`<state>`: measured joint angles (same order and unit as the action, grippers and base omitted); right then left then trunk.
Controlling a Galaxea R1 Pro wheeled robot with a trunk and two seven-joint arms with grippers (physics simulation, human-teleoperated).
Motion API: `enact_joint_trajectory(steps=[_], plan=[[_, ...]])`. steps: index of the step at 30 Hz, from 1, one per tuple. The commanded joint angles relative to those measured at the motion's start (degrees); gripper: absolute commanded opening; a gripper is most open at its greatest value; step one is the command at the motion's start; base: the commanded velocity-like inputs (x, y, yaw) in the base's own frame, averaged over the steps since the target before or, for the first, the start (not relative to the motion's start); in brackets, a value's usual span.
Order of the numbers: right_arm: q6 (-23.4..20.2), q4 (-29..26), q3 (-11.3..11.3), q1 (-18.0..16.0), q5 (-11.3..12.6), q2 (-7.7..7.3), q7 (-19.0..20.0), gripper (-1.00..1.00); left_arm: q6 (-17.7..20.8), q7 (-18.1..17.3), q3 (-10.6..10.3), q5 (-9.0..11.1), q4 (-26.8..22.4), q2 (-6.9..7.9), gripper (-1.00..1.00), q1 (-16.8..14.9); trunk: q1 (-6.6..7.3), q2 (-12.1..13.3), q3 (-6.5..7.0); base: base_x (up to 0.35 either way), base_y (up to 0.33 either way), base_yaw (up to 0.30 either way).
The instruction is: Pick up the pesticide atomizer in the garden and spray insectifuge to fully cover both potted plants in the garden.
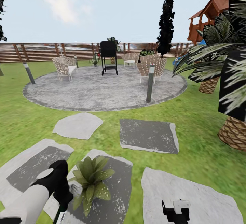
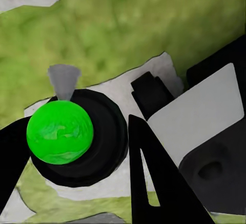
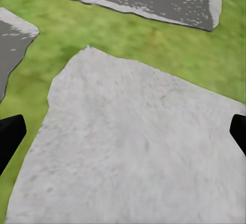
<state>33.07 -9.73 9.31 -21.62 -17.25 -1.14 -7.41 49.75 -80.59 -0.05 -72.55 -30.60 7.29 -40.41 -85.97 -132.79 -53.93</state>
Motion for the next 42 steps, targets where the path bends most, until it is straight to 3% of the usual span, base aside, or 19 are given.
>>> enact_joint_trajectory(steps=[1, 5, 13, 23, 42], plan=[[0.2, 0.1, 0.2, -0.1, -0.6, 0.02, -0.3, 1.0, 0.6, -0.6, 0.0, -0.4, -1.1, -0.21, -1.0, 0.0, 0.01, 0.0, -0.06, 0.0, 0.0, 0.0], [0.2, 0.1, 0.3, 0.0, -0.7, 0.0, -0.3, 1.0, 0.6, -0.6, -0.1, -0.4, -3.1, -0.58, -1.0, 0.0, 0.01, 0.0, -0.06, 0.0, 0.0, 0.0], [0.2, 0.1, 0.2, 0.0, -0.7, 0.0, -0.3, 1.0, 0.2, -0.6, -0.2, 0.0, 0.4, -0.13, -1.0, 0.7, 0.01, 0.0, -0.06, 0.0, 0.0, 0.0], [0.2, 0.1, 0.2, 0.0, -0.6, 0.03, -0.3, 1.0, -1.6, -0.6, 0.0, 2.5, 0.1, -0.68, -1.0, 0.8, 0.01, 0.0, -0.06, 0.0, 0.0, 0.0], [0.1, 0.1, 0.2, 0.0, -0.6, 0.07, -0.3, 1.0, -1.6, -0.6, 0.0, 2.6, 0.1, -0.61, -1.0, 0.8, 0.01, 0.0, -0.06, -0.076, 0.111, -0.131]])
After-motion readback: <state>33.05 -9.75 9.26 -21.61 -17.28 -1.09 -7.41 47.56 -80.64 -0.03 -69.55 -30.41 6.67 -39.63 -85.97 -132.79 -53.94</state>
